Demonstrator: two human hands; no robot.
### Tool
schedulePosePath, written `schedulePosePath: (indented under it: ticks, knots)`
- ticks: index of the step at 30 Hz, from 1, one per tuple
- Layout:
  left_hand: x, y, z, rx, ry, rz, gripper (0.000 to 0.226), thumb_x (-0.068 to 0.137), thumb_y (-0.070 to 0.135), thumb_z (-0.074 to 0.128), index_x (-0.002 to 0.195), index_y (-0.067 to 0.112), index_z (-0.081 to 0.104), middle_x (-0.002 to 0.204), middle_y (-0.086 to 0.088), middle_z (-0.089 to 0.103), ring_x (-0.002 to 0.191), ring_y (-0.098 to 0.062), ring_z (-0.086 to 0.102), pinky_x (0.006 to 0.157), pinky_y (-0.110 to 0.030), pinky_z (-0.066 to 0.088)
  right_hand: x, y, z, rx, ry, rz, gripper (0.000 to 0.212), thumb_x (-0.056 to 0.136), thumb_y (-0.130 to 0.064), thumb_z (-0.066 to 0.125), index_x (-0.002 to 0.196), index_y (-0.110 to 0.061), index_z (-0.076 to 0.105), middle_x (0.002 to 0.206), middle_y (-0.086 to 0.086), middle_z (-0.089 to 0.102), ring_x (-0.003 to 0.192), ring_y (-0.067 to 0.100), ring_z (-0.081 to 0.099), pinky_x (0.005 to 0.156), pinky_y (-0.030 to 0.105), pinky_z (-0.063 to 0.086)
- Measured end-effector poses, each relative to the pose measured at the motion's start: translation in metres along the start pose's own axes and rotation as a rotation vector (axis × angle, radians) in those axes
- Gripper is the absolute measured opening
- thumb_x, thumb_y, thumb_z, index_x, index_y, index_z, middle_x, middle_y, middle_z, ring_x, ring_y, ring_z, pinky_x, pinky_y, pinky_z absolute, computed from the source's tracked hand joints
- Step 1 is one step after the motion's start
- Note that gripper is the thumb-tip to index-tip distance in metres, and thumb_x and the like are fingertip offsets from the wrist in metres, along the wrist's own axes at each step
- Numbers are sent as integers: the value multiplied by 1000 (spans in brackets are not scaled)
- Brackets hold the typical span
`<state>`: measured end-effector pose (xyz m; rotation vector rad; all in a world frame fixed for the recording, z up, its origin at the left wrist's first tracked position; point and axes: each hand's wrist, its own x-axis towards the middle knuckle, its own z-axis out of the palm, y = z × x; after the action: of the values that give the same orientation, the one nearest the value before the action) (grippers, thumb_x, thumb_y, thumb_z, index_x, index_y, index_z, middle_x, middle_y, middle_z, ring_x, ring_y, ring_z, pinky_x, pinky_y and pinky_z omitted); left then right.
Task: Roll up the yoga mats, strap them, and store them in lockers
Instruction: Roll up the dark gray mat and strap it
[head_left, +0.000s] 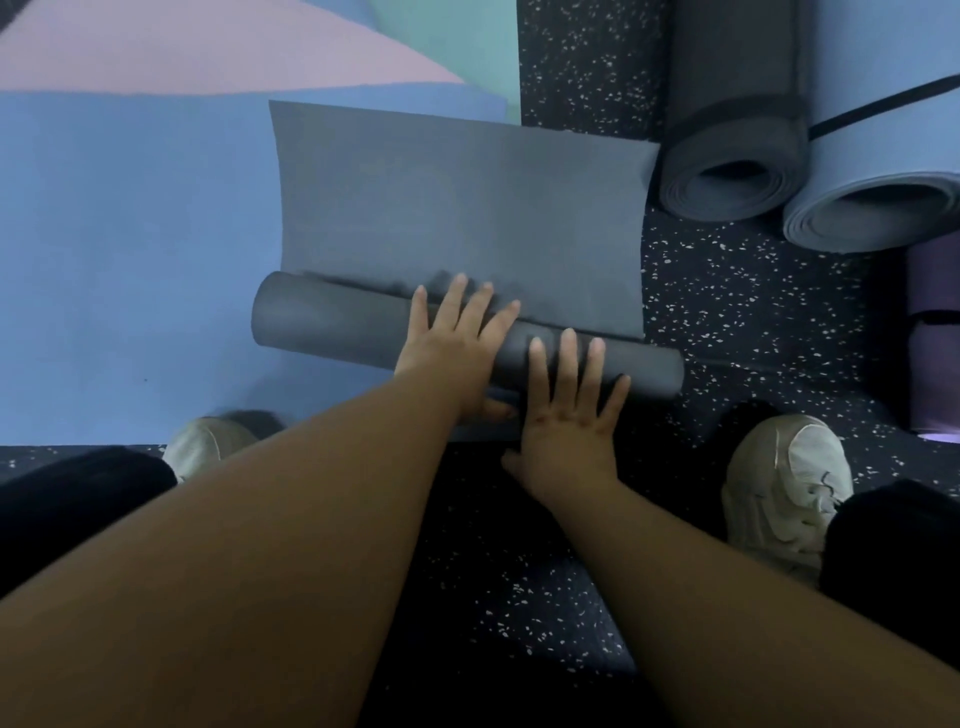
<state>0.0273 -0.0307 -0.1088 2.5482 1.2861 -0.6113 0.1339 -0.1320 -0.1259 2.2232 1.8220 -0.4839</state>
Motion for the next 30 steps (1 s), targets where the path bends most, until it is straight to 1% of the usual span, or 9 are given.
schedulePosePath:
  ticks: [1, 2, 7, 11, 13, 15, 22, 26, 30]
  knots:
    - [2, -1, -1, -1, 9, 1, 111, 75, 74, 55, 152, 26, -10, 160, -4, -11, 146, -29, -17, 111, -60, -8, 5, -1, -7, 23, -64, 4, 128, 74, -50, 68, 138, -19, -38, 148, 15, -36, 137, 40, -31, 107, 64, -12]
    - [6, -2, -3, -6, 33, 4, 111, 75, 73, 55, 152, 27, -9, 161, -4, -11, 146, -29, -16, 111, -60, -8, 11, -1, -13, 29, -93, 10, 125, 77, -53, 64, 139, -18, -38, 148, 14, -38, 137, 40, -33, 107, 64, -13]
    - [11, -4, -12, 12, 179, -29, 110, 78, 72, 51, 150, 25, -18, 160, -7, -15, 146, -29, -15, 112, -60, -6, 38, 7, -32, 53, -123, 30, 122, 73, -55, 65, 146, -22, -27, 155, 9, -28, 141, 37, -27, 109, 61, -11]
    - [-5, -6, 4, 76, 279, -11, 115, 77, 69, 57, 147, 24, -24, 160, -9, -10, 147, -30, -9, 113, -58, -4, 58, 10, -43, 60, -169, 55, 126, 71, -62, 68, 147, -25, -25, 157, 7, -23, 143, 34, -23, 110, 59, -12]
    - [-8, -8, 9, 68, 224, -14, 112, 81, 68, 53, 144, 25, -29, 159, -8, -18, 146, -30, -17, 112, -58, -8, 65, 11, -46, 53, -200, 70, 127, 70, -65, 68, 147, -27, -25, 157, 5, -22, 143, 33, -22, 110, 59, -12]
    - [-6, -6, 8, 52, 182, -32, 108, 83, 67, 50, 145, 25, -29, 157, -7, -24, 144, -31, -22, 111, -58, -11, 66, 11, -47, 54, -219, 72, 126, 70, -64, 69, 147, -28, -24, 158, 4, -22, 143, 33, -22, 111, 59, -13]
    - [-8, 9, 9, 2, 207, -16, 108, 84, 57, 57, 140, 27, -30, 158, -7, -20, 144, -33, -20, 111, -60, -9, 77, 15, -60, 83, -272, 77, 118, 75, -48, 71, 149, -31, -19, 158, 1, -18, 145, 30, -19, 113, 58, -10]
    - [-3, 9, 2, -11, 147, -39, 105, 86, 59, 54, 146, 28, -26, 157, -5, -25, 143, -31, -24, 111, -59, -11, 85, 18, -66, 115, -277, 66, 110, 76, -43, 70, 150, -32, -11, 160, -2, -11, 146, 28, -14, 113, 57, -8]
    - [9, 14, -7, -99, 76, -91, 104, 83, 66, 51, 148, 31, -23, 156, -3, -28, 142, -30, -28, 109, -60, -14, 90, 21, -69, 166, -254, 67, 105, 75, -38, 69, 151, -34, -4, 160, -5, -3, 147, 26, -9, 114, 56, -7]
